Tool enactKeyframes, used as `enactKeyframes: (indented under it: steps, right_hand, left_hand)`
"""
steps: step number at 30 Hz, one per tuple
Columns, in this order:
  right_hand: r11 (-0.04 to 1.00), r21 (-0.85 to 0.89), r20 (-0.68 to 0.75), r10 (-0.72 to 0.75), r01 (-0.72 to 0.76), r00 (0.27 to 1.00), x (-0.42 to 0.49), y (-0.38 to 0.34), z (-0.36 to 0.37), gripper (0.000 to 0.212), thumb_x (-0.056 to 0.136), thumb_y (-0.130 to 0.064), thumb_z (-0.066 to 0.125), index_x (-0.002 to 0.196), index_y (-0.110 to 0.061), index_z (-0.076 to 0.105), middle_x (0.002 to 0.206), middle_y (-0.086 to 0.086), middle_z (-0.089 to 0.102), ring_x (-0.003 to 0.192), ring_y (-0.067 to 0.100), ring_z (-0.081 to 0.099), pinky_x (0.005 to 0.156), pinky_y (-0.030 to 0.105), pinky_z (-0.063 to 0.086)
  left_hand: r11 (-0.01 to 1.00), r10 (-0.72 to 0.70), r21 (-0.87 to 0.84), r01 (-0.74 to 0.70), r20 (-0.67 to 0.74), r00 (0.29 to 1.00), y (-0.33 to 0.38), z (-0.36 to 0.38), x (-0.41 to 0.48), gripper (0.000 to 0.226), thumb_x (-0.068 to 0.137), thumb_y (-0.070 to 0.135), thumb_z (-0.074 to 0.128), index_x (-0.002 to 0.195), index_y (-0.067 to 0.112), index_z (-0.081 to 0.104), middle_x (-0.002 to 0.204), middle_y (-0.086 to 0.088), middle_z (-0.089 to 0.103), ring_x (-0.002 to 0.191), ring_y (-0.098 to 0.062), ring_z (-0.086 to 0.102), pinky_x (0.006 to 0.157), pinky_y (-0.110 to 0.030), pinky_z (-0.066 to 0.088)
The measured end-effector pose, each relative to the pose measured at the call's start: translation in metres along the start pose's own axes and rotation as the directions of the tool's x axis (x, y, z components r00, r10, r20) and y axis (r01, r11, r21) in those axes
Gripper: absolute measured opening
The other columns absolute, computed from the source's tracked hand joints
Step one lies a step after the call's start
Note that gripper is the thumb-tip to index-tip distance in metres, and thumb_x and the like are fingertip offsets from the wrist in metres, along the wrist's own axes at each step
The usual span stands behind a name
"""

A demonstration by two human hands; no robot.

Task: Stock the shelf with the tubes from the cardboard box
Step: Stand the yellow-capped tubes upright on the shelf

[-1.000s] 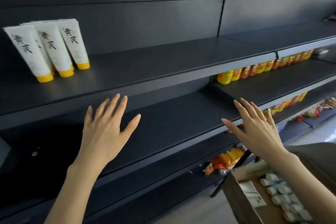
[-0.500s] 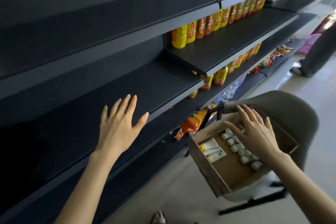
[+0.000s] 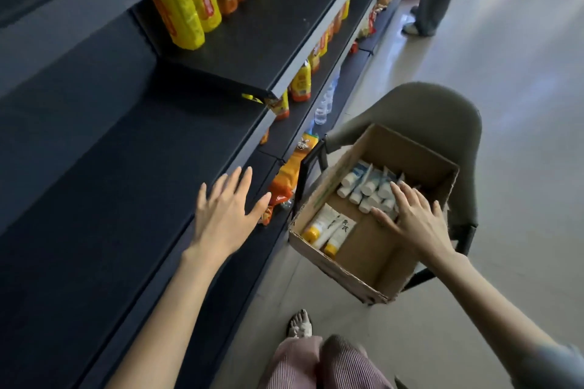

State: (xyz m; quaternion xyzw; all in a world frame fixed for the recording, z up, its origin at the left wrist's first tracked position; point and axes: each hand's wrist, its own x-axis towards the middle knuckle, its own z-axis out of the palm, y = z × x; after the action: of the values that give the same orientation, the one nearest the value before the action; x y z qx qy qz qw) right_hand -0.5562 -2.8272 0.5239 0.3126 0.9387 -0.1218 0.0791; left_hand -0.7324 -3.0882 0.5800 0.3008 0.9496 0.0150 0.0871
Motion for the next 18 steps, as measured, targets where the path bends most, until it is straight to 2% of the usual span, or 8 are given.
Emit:
enactKeyframes:
  steps: [4, 10, 14, 18]
  right_hand:
    - [0.995, 0.04, 0.033, 0.092, -0.093, 0.995, 0.006, 0.006, 0.029, 0.087, 0.081, -0.073, 0.019, 0.151, -0.022, 0.016, 0.158, 0.002, 0.019, 0.145, 0.022, 0.017, 0.115, 0.052, 0.017]
    - [0.968, 0.121, 0.158, 0.202, -0.222, 0.967, 0.017, 0.01, 0.081, 0.078, 0.089, -0.066, 0.032, 0.15, -0.02, 0.018, 0.157, 0.003, 0.023, 0.143, 0.021, 0.022, 0.114, 0.049, 0.024]
    - [0.921, 0.217, 0.277, 0.261, -0.325, 0.925, 0.033, 0.01, 0.118, 0.079, 0.09, -0.064, 0.034, 0.151, -0.018, 0.016, 0.157, 0.004, 0.021, 0.143, 0.023, 0.023, 0.112, 0.047, 0.026]
    - [0.831, 0.326, 0.389, 0.317, -0.451, 0.865, 0.053, 0.007, 0.16, 0.079, 0.09, -0.062, 0.039, 0.15, -0.015, 0.017, 0.155, 0.009, 0.025, 0.138, 0.028, 0.032, 0.107, 0.044, 0.034]
  left_hand:
    - [0.997, 0.074, -0.016, -0.073, 0.067, 0.995, 0.007, 0.027, 0.03, 0.089, 0.078, 0.071, -0.004, 0.152, 0.023, 0.012, 0.159, 0.0, 0.018, 0.145, -0.019, 0.016, 0.117, -0.049, 0.011]
    - [0.986, 0.166, -0.007, -0.168, 0.206, 0.964, 0.018, 0.073, 0.065, 0.073, 0.09, 0.064, 0.013, 0.152, 0.024, 0.012, 0.159, -0.001, 0.017, 0.145, -0.022, 0.018, 0.116, -0.046, 0.012]
    - [0.978, 0.205, -0.011, -0.209, 0.242, 0.948, 0.03, 0.096, 0.092, 0.082, 0.084, 0.068, 0.003, 0.152, 0.024, 0.013, 0.159, -0.001, 0.019, 0.144, -0.021, 0.019, 0.116, -0.045, 0.013]
    - [0.972, 0.236, -0.052, -0.231, 0.266, 0.935, 0.046, 0.119, 0.112, 0.082, 0.084, 0.069, 0.003, 0.152, 0.024, 0.011, 0.159, 0.0, 0.017, 0.145, -0.02, 0.018, 0.116, -0.043, 0.013]
